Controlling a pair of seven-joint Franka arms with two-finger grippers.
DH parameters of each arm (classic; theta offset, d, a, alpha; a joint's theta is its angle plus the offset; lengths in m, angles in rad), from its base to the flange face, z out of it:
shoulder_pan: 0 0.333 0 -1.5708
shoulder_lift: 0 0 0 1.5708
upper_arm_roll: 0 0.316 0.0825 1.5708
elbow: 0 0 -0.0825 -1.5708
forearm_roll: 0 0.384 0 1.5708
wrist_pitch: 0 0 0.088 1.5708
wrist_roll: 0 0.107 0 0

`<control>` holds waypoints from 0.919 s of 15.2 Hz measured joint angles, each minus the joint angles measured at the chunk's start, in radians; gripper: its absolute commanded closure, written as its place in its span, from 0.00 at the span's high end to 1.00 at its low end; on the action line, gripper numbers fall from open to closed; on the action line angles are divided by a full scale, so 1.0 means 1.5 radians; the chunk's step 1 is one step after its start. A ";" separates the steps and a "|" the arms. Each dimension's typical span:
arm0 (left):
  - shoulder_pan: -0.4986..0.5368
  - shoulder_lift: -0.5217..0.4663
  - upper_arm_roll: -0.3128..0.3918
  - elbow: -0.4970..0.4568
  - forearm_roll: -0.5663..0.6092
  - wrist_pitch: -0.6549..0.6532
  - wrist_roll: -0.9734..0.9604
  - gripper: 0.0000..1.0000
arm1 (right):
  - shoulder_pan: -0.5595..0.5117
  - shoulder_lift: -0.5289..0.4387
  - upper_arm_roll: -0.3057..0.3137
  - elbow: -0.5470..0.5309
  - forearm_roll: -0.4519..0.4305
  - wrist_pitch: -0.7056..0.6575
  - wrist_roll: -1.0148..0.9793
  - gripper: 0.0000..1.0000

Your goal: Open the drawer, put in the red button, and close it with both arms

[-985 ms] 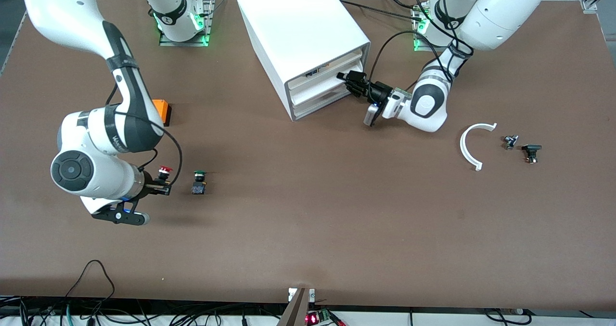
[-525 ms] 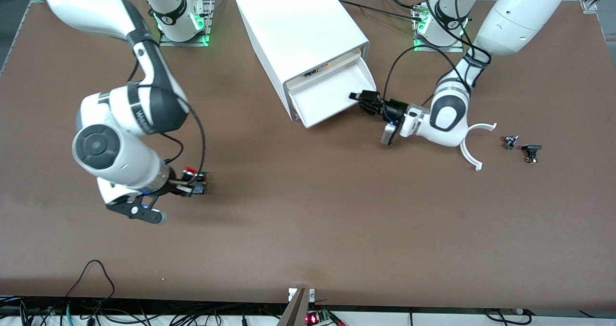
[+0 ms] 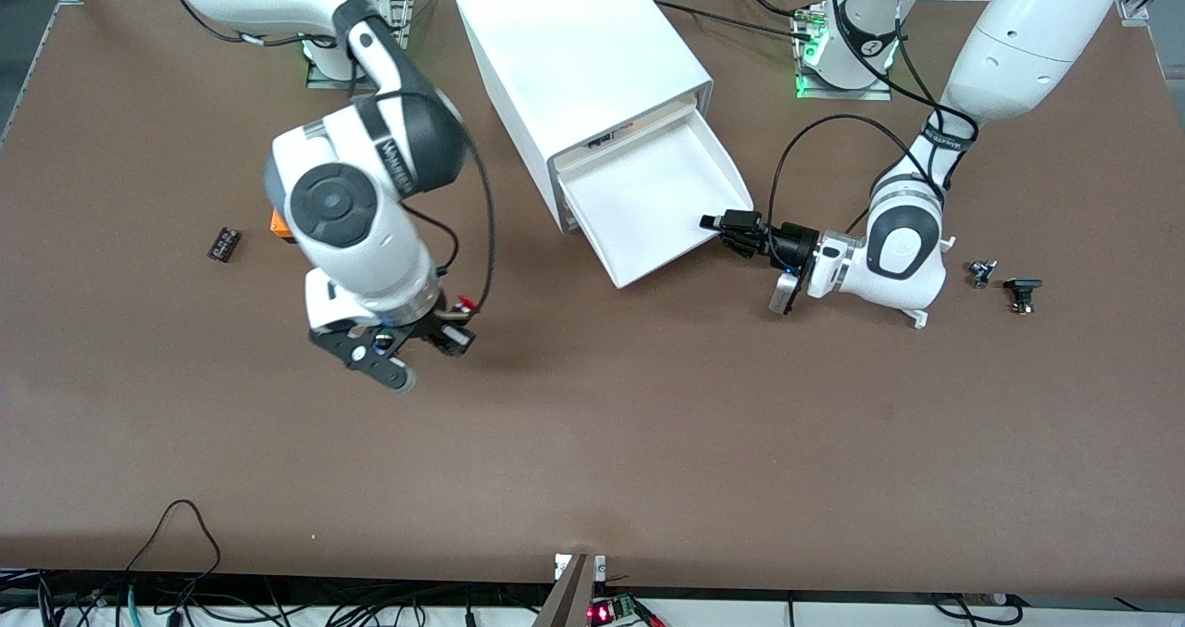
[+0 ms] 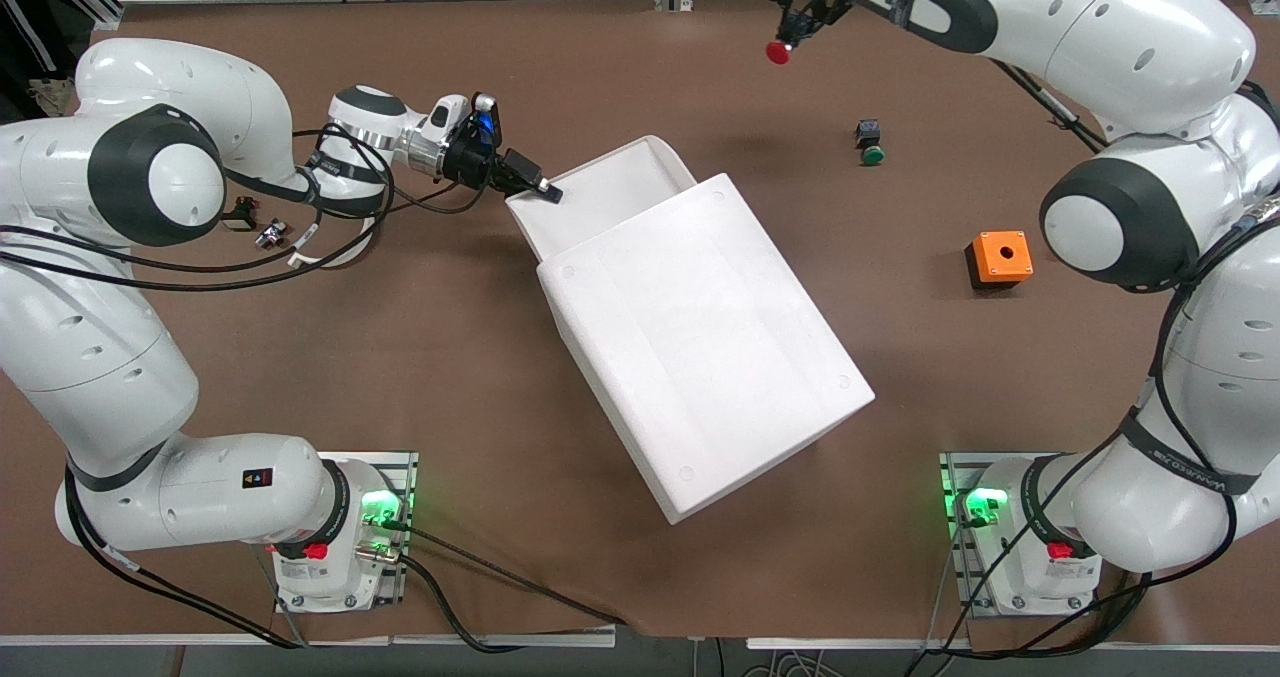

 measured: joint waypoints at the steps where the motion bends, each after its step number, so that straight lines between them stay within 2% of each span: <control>1: 0.000 0.003 0.002 0.006 0.000 0.005 -0.002 1.00 | 0.015 0.000 0.000 0.004 0.000 0.006 0.032 0.00; 5: 0.001 0.005 0.010 0.025 0.008 0.021 -0.037 1.00 | 0.073 0.000 -0.001 0.007 0.000 0.023 0.156 0.00; 8: 0.001 -0.029 0.010 0.045 0.071 0.020 -0.118 1.00 | 0.114 0.001 -0.001 0.007 0.000 0.046 0.267 0.00; 11: 0.002 -0.110 0.010 0.058 0.188 0.020 -0.230 1.00 | 0.161 0.008 -0.001 0.007 0.000 0.062 0.371 0.00; 14: 0.002 -0.177 0.011 0.076 0.360 0.020 -0.331 1.00 | 0.203 0.029 -0.002 0.006 -0.001 0.078 0.451 0.00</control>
